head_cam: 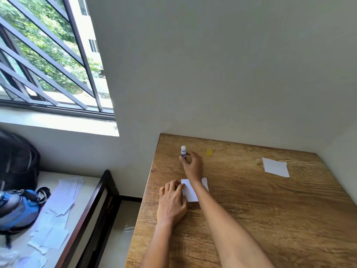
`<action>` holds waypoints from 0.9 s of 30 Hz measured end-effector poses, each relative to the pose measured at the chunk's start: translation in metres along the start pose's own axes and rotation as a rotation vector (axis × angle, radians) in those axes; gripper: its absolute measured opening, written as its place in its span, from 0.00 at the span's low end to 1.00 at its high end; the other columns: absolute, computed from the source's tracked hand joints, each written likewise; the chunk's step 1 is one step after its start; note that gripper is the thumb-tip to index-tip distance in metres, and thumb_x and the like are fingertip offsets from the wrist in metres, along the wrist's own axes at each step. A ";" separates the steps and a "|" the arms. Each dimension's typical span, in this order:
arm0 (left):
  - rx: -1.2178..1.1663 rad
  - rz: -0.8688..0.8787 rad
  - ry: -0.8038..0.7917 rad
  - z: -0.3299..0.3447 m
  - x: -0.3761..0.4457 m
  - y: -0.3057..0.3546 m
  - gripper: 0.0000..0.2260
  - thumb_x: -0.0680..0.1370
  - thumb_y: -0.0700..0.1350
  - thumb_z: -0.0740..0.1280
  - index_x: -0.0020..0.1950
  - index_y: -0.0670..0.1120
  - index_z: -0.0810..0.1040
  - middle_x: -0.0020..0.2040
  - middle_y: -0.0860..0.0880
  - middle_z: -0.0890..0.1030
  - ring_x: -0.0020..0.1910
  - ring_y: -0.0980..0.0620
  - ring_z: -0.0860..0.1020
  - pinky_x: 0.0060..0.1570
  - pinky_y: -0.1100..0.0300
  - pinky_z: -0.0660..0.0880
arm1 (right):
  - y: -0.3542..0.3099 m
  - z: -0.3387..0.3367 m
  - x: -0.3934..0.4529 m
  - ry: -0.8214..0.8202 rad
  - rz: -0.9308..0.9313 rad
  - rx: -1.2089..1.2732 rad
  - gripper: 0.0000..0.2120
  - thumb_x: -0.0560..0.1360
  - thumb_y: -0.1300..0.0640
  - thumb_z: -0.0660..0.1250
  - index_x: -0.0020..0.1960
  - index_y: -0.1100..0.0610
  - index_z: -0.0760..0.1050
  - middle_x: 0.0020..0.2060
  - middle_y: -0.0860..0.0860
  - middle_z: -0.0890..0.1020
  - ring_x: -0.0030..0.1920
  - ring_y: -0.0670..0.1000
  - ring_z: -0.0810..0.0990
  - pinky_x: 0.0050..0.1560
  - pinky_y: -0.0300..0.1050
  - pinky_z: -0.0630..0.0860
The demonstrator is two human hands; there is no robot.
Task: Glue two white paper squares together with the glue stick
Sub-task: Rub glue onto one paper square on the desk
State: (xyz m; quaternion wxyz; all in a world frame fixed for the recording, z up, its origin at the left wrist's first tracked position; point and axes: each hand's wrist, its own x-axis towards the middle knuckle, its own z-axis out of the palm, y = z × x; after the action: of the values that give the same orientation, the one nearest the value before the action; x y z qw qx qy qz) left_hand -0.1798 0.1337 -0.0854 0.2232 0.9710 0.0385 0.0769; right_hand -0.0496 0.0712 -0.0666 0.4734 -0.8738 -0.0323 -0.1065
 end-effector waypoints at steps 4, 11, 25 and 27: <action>0.002 -0.004 -0.027 -0.002 -0.001 0.002 0.18 0.75 0.50 0.55 0.64 0.51 0.68 0.65 0.51 0.68 0.68 0.49 0.63 0.70 0.51 0.53 | -0.005 -0.007 -0.008 0.044 0.117 0.249 0.06 0.75 0.55 0.66 0.48 0.58 0.75 0.43 0.55 0.82 0.46 0.53 0.78 0.44 0.42 0.71; 0.036 -0.015 -0.075 -0.002 0.000 0.003 0.23 0.75 0.59 0.57 0.67 0.51 0.65 0.70 0.49 0.64 0.73 0.48 0.56 0.74 0.44 0.45 | 0.002 -0.052 -0.041 0.045 0.152 0.478 0.05 0.76 0.58 0.64 0.51 0.52 0.73 0.32 0.52 0.76 0.29 0.47 0.72 0.32 0.41 0.71; 0.024 0.001 -0.019 -0.003 -0.002 0.002 0.22 0.74 0.61 0.60 0.64 0.53 0.69 0.66 0.48 0.67 0.71 0.47 0.61 0.73 0.43 0.49 | 0.006 -0.078 -0.055 -0.073 0.090 0.262 0.06 0.69 0.58 0.73 0.45 0.56 0.80 0.38 0.50 0.83 0.39 0.46 0.80 0.42 0.35 0.73; 0.027 0.003 -0.016 -0.002 -0.002 0.001 0.22 0.74 0.62 0.60 0.64 0.53 0.69 0.66 0.48 0.67 0.71 0.47 0.62 0.73 0.44 0.49 | 0.004 -0.073 -0.054 -0.123 0.077 0.203 0.05 0.69 0.57 0.73 0.43 0.57 0.79 0.36 0.50 0.83 0.39 0.48 0.80 0.42 0.40 0.73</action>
State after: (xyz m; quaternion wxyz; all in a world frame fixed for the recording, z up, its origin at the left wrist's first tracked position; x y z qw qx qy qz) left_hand -0.1818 0.1333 -0.0827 0.2102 0.9746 0.0365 0.0687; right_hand -0.1134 0.0104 -0.0424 0.5602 -0.8269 -0.0382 -0.0303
